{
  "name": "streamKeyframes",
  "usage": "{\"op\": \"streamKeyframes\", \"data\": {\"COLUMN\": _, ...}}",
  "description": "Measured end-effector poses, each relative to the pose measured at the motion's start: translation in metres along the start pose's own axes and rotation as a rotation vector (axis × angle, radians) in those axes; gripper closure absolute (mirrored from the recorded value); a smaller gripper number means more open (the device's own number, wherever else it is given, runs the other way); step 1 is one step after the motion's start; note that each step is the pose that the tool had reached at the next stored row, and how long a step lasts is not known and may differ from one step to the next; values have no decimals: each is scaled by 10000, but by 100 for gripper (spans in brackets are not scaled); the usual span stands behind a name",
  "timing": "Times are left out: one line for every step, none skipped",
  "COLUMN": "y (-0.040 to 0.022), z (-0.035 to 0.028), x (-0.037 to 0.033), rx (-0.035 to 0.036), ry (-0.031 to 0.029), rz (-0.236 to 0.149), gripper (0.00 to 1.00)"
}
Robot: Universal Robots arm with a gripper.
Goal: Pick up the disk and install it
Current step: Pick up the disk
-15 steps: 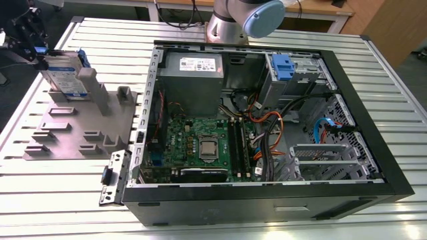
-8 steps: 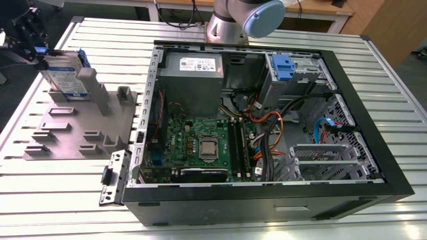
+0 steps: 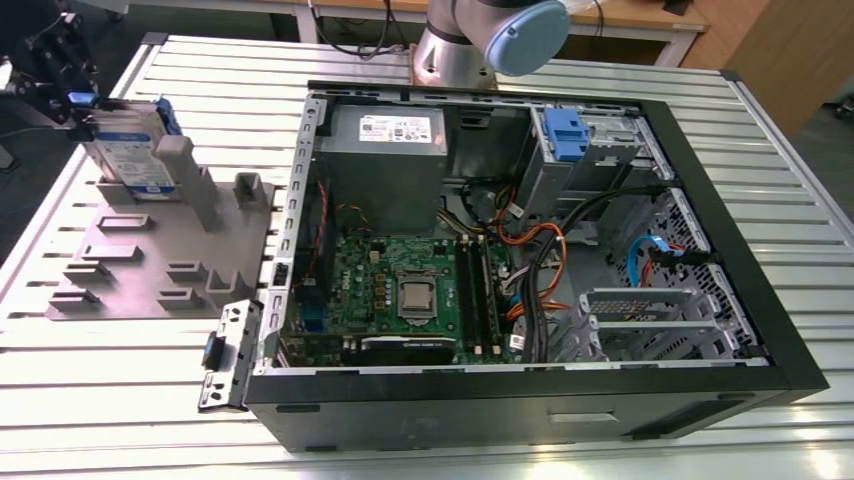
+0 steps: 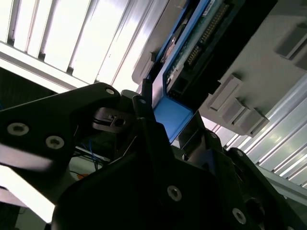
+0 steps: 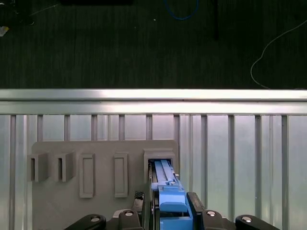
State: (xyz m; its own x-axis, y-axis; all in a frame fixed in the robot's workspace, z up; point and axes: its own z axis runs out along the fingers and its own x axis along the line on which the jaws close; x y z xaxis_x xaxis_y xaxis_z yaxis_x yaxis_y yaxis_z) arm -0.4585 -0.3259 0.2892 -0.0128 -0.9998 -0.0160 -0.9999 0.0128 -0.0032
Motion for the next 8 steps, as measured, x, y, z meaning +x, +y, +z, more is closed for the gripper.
{"op": "streamKeyframes", "data": {"y": 0, "z": 0, "x": -2, "rx": -1, "ry": 1, "rz": 0, "gripper": 53}}
{"op": "streamKeyframes", "data": {"y": 0, "z": 1, "x": -5, "rx": 0, "ry": 0, "rz": 0, "gripper": 53}}
{"op": "streamKeyframes", "data": {"y": 0, "z": 1, "x": -6, "rx": -1, "ry": 1, "rz": 0, "gripper": 53}}
{"op": "streamKeyframes", "data": {"y": 0, "z": 0, "x": -7, "rx": -2, "ry": 1, "rz": 0, "gripper": 53}}
{"op": "streamKeyframes", "data": {"y": 0, "z": 0, "x": -7, "rx": -3, "ry": 1, "rz": 0, "gripper": 53}}
{"op": "streamKeyframes", "data": {"y": 0, "z": 1, "x": -7, "rx": -2, "ry": 1, "rz": 0, "gripper": 53}}
{"op": "streamKeyframes", "data": {"y": 0, "z": 1, "x": -7, "rx": -2, "ry": 1, "rz": 0, "gripper": 55}}
{"op": "streamKeyframes", "data": {"y": 0, "z": 1, "x": -7, "rx": -2, "ry": 1, "rz": 1, "gripper": 55}}
